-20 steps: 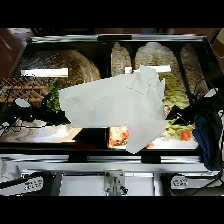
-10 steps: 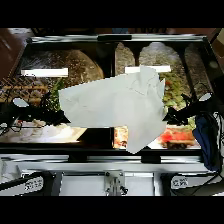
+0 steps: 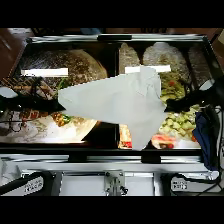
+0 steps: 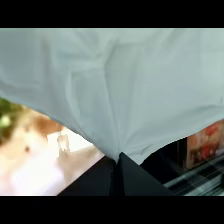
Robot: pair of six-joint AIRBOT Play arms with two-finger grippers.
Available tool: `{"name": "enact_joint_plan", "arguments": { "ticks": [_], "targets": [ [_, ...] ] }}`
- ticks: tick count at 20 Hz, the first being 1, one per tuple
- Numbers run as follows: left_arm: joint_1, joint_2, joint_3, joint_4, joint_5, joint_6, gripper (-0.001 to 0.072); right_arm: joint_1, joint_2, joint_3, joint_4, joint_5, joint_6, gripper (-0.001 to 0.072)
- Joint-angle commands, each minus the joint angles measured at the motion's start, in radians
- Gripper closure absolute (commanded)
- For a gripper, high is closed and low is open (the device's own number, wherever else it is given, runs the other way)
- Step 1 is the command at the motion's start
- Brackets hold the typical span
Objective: Fold the shirts.
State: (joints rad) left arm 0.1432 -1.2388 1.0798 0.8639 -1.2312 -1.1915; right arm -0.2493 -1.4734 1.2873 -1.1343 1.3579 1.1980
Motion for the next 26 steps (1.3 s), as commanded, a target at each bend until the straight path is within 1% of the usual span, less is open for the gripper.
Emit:
{"name": "enact_joint_plan", "arguments": {
  "ticks": [1,2,4,6,7,9,10,12,14,15,18,20,23,24,25,26],
  "targets": [
    [0.001,0.141,0.322,-0.001,-0.005,-0.03,0.0681,0.004,0.198,0.272,0.089,-0.014,-0.119,0.0661],
    [0.001,0.187,0.46,-0.001,0.01,-0.035,0.068,0.002,0.268,0.375,0.098,-0.064,-0.119,0.0661],
    [0.002,0.273,0.703,0.0,0.079,-0.036,0.068,0.002,0.421,0.566,0.076,-0.221,-0.112,0.0661],
    [0.002,0.359,0.864,0.001,0.169,-0.037,0.068,0.002,0.564,0.662,0.048,-0.373,-0.063,0.0661],
    [0.002,0.402,0.905,0.009,0.208,-0.054,0.068,0.001,0.629,0.676,0.048,-0.418,-0.039,0.0661],
    [0.002,0.494,0.921,0.018,0.251,-0.171,0.068,0.001,0.74,0.676,0.047,-0.43,-0.024,0.0661],
    [0.002,0.527,0.921,0.021,0.23,-0.184,0.068,0.001,0.782,0.676,0.031,-0.408,-0.019,0.0661],
    [0.002,0.573,0.921,0.077,0.152,-0.185,0.068,0.001,0.835,0.676,-0.058,-0.359,0.039,0.0661],
    [0.002,0.587,0.921,0.203,0.05,-0.23,0.068,0.001,0.848,0.676,-0.164,-0.278,0.079,0.0661],
    [0.002,0.584,0.919,0.264,-0.007,-0.253,0.068,0.001,0.842,0.676,-0.203,-0.224,0.081,0.0661],
    [0.002,0.565,0.842,0.375,-0.098,-0.253,0.068,0.001,0.772,0.676,-0.276,-0.074,0.061,0.0661],
    [0.002,0.539,0.735,0.394,-0.106,-0.247,0.068,0.002,0.679,0.676,-0.267,0.039,0.06,0.0661],
    [0.002,0.459,0.542,0.394,-0.114,-0.203,0.068,0.002,0.479,0.662,-0.159,0.28,0.069,0.0662],
    [0.002,0.42,0.48,0.394,-0.113,-0.183,0.068,0.002,0.409,0.631,-0.127,0.324,0.087,0.0662],
    [0.002,0.366,0.421,0.394,-0.111,-0.17,0.068,0.002,0.342,0.588,-0.104,0.325,0.105,0.0662],
    [0.002,0.303,0.373,0.393,-0.103,-0.162,0.068,0.002,0.28,0.547,-0.083,0.295,0.111,0.0662]
  ]
}}
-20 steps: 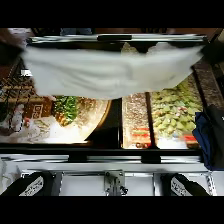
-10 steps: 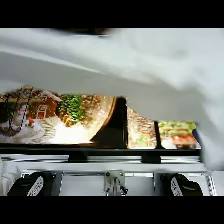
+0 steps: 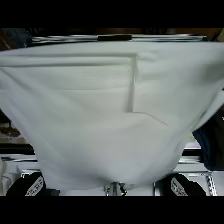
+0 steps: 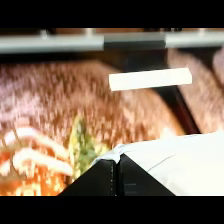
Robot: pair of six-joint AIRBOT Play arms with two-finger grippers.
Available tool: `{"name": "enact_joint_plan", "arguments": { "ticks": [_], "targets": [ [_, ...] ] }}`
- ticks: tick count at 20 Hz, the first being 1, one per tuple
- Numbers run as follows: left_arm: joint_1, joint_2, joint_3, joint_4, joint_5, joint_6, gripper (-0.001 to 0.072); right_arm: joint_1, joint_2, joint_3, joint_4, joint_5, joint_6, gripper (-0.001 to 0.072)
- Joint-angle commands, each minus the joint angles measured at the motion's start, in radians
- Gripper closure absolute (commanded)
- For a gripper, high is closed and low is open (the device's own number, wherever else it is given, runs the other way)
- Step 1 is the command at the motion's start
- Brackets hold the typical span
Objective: Fold the shirts.
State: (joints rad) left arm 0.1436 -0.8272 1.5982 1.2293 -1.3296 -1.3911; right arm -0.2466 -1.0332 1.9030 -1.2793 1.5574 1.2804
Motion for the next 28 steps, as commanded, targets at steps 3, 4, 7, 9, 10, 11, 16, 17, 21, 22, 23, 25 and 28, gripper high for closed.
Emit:
{"name": "enact_joint_plan", "arguments": {
  "ticks": [3,4,7,9,10,11,16,17,21,22,23,25,28],
  "targets": [
    [0.002,-0.328,-0.183,0.028,0.078,0.048,0.0681,0.054,-0.378,-0.13,0.068,-0.101,0.045,0.0662],
    [0.001,-0.407,-0.175,0.027,0.129,0.047,0.068,0.087,-0.45,-0.13,0.064,-0.176,0.055,0.0662],
    [0.002,-0.62,-0.142,0.01,0.262,0.044,0.068,0.168,-0.651,-0.13,0.055,-0.424,0.12,0.0661],
    [0.001,-0.747,-0.109,-0.019,0.349,0.044,0.068,0.196,-0.749,-0.13,0.064,-0.575,0.149,0.0661],
    [0.001,-0.793,-0.093,-0.034,0.384,0.044,0.068,0.207,-0.786,-0.13,0.068,-0.64,0.149,0.0661],
    [0.001,-0.84,-0.074,-0.052,0.427,0.044,0.068,0.218,-0.821,-0.13,0.068,-0.709,0.149,0.0662],
    [-0.013,-0.951,-0.05,-0.146,0.676,0.044,0.068,0.276,-0.922,-0.13,0.069,-0.991,0.148,0.0661],
    [-0.019,-0.96,-0.05,-0.146,0.724,0.044,0.068,0.282,-0.931,-0.13,0.07,-1.027,0.149,0.0661],
    [-0.025,-0.983,-0.05,-0.145,0.752,0.045,0.0679,0.28,-0.963,-0.13,0.067,-1.001,0.15,0.0661],
    [-0.023,-0.986,-0.05,-0.143,0.722,0.045,0.0679,0.279,-0.964,-0.13,0.066,-0.962,0.149,0.0661],
    [-0.02,-0.985,-0.05,-0.13,0.688,0.046,0.0679,0.277,-0.961,-0.13,0.066,-0.92,0.149,0.0661],
    [-0.011,-0.975,-0.05,-0.126,0.578,0.099,0.0679,0.277,-0.94,-0.13,0.051,-0.819,0.148,0.0661],
    [0.009,-0.956,-0.05,-0.122,0.369,0.127,0.0679,0.277,-0.888,-0.13,-0.022,-0.659,0.148,0.0662]
  ]
}}
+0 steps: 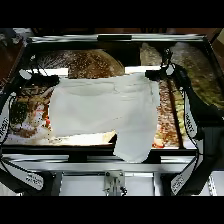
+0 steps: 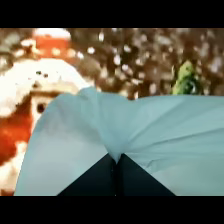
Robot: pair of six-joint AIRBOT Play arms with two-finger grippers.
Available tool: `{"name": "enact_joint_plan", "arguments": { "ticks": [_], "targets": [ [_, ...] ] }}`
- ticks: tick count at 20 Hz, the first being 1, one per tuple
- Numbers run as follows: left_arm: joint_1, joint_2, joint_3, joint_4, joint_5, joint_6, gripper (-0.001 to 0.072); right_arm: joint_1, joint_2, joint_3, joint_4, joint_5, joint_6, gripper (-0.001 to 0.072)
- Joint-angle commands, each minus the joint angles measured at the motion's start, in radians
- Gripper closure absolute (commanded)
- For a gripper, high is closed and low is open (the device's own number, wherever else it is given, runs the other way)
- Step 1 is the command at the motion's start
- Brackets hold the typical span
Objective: Fold the shirts.
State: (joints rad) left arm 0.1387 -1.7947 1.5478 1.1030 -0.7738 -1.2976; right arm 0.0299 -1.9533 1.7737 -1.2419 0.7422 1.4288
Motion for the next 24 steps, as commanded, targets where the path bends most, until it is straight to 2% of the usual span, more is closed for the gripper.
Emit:
{"name": "enact_joint_plan", "arguments": {
  "ticks": [1,4,8,13,24],
  "targets": [
    [0.018,0.015,0.001,0.005,-0.247,0.034,0.0679,0.001,0.048,0.0,-0.094,0.2,0.0,0.0661],
    [0.024,0.021,0.001,0.029,-0.379,0.034,0.068,0.001,0.061,0.0,-0.138,0.324,0.0,0.0661],
    [0.024,0.021,0.001,0.118,-0.485,0.033,0.068,0.001,0.04,-0.001,-0.159,0.459,0.019,0.0661],
    [0.019,0.013,0.0,0.138,-0.485,0.029,0.068,0.012,0.026,-0.002,-0.154,0.514,0.08,0.0662],
    [0.013,-0.026,0.0,0.138,-0.466,0.01,0.068,0.011,0.022,-0.002,-0.152,0.549,0.106,0.0661]
  ]
}}
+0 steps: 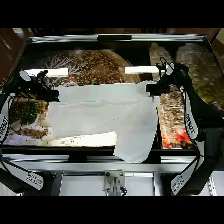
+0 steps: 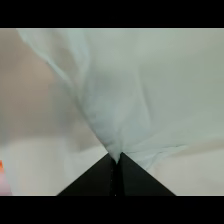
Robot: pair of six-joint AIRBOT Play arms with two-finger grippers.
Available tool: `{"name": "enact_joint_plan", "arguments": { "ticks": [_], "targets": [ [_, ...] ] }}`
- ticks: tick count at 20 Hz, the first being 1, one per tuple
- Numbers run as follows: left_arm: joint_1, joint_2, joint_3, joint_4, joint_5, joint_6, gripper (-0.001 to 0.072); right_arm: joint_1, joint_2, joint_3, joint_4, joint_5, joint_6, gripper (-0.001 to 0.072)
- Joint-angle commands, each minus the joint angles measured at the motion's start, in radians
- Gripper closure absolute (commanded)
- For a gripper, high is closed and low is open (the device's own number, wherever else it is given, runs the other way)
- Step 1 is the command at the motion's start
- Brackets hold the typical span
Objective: Fold the shirts.
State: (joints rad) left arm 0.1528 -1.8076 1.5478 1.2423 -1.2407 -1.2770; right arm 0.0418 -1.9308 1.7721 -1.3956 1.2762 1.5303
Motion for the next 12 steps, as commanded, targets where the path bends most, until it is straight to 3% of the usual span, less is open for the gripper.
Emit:
{"name": "enact_joint_plan", "arguments": {
  "ticks": [1,6,7,9,12],
  "targets": [
    [-0.002,-0.014,0.0,0.0,0.0,-0.011,0.0681,0.0,0.0,0.0,0.002,0.019,0.005,0.0661],
    [-0.005,-0.018,0.0,-0.002,0.001,-0.01,0.0676,0.0,0.0,0.0,0.003,0.032,0.026,0.0658],
    [-0.006,-0.018,0.0,-0.003,0.001,-0.01,0.0612,0.0,0.001,0.0,0.003,0.035,0.026,0.0622],
    [-0.004,-0.014,0.002,-0.003,-0.009,-0.015,0.0393,-0.001,0.012,0.002,0.003,0.04,0.026,0.0292],
    [0.005,-0.014,0.066,-0.003,-0.092,-0.082,0.0127,-0.018,0.079,0.003,0.0,0.043,0.023,0.026]
  ]
}}
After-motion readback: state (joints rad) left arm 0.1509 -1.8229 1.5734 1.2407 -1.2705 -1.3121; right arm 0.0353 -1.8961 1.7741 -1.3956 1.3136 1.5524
